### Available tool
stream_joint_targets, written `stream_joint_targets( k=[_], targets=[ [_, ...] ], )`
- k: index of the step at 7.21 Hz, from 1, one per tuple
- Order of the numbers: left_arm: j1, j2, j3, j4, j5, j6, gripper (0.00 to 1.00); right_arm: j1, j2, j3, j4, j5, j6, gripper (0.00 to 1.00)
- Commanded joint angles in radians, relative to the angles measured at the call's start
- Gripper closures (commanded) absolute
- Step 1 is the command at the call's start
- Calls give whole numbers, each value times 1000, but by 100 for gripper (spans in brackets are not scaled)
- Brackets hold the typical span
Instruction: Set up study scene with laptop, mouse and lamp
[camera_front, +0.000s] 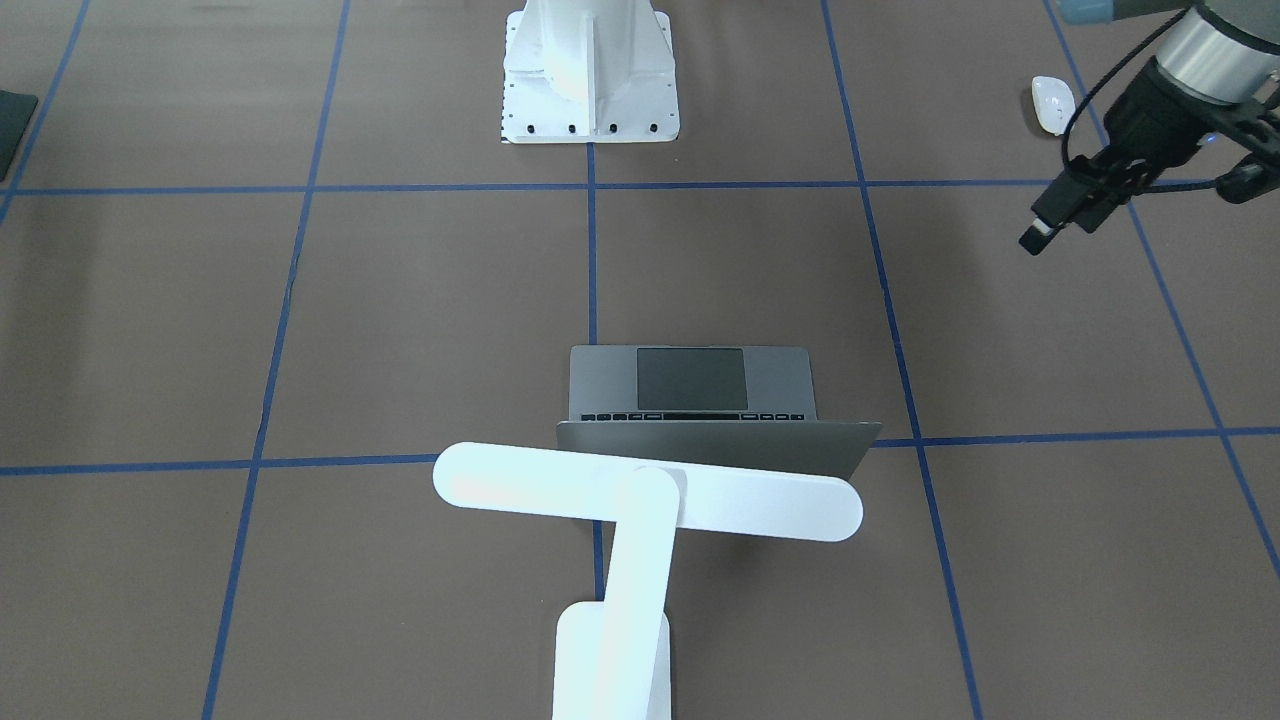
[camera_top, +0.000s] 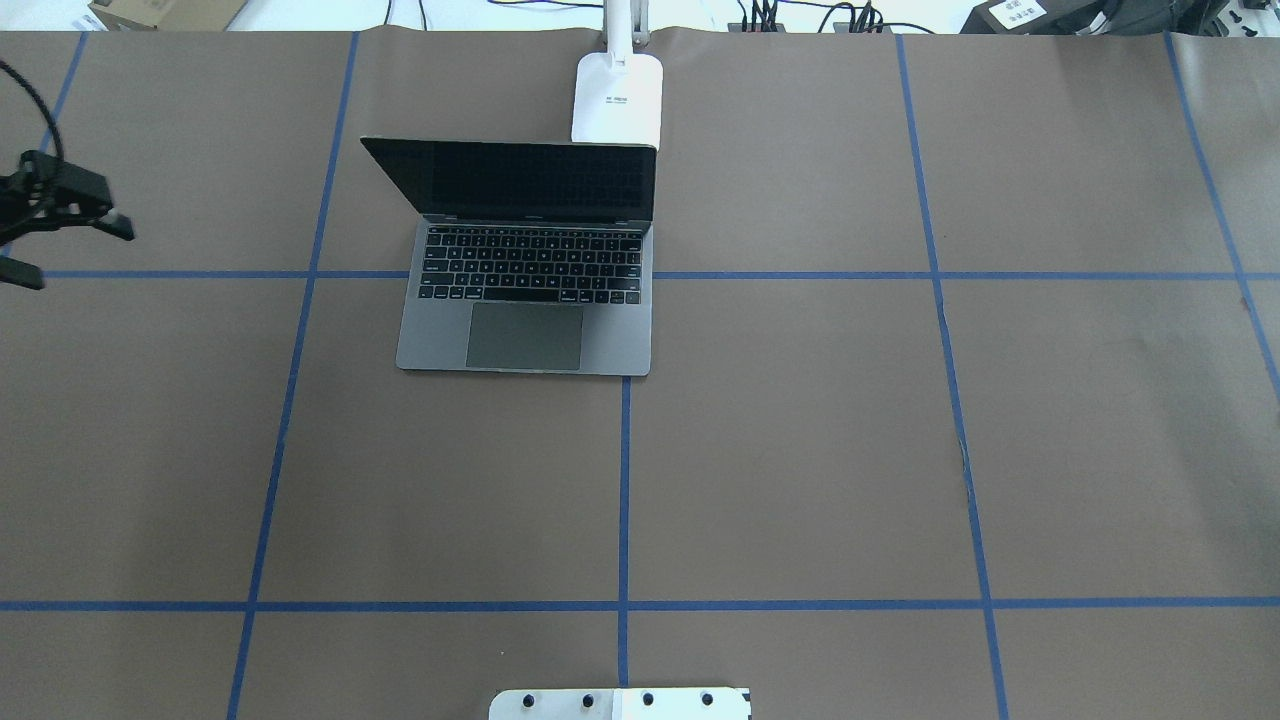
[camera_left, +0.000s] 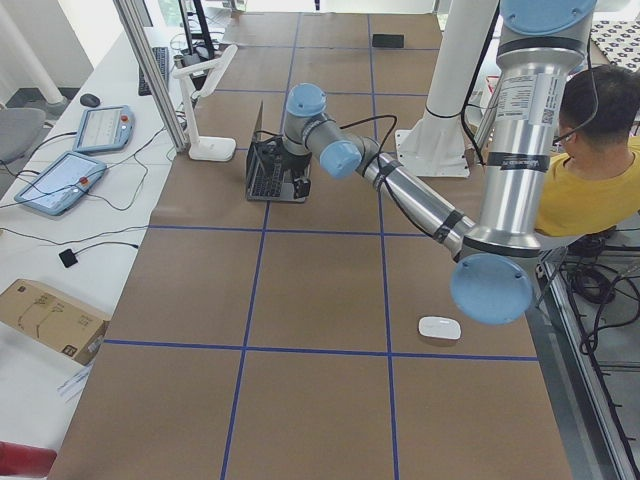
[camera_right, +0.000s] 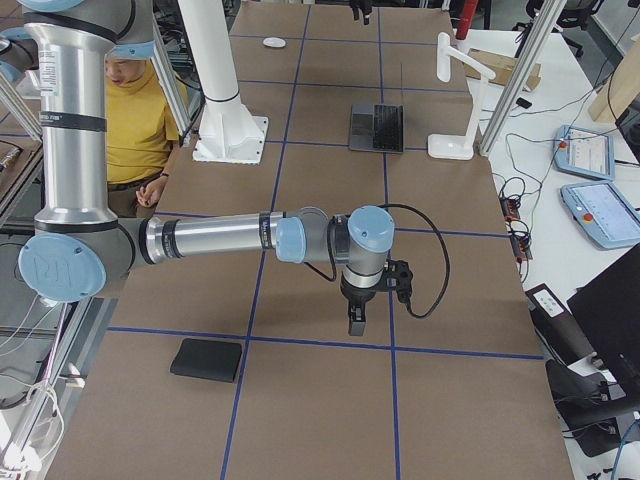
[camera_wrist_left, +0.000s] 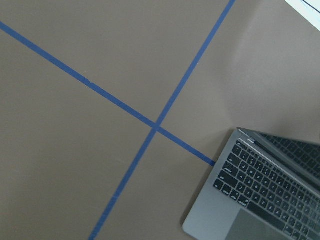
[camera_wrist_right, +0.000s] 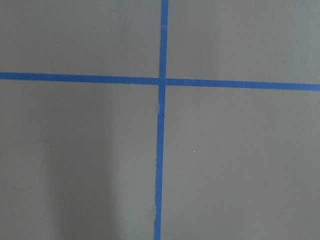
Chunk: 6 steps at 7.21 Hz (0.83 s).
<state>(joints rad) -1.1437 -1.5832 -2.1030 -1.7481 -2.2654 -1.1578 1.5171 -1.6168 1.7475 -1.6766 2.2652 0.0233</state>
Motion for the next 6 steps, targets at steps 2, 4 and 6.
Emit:
stream_joint_targets(
  k=[2, 4, 6],
  targets=[
    [-172, 239, -2, -1, -28, 612, 0, -8, 11, 15, -3, 23, 6, 0],
    [-269, 307, 41, -2, -28, 847, 0, -6, -68, 50, 0, 105, -12, 0],
    [-283, 312, 66, -7, -28, 863, 0, -5, -206, 113, 0, 108, -19, 0]
  ],
)
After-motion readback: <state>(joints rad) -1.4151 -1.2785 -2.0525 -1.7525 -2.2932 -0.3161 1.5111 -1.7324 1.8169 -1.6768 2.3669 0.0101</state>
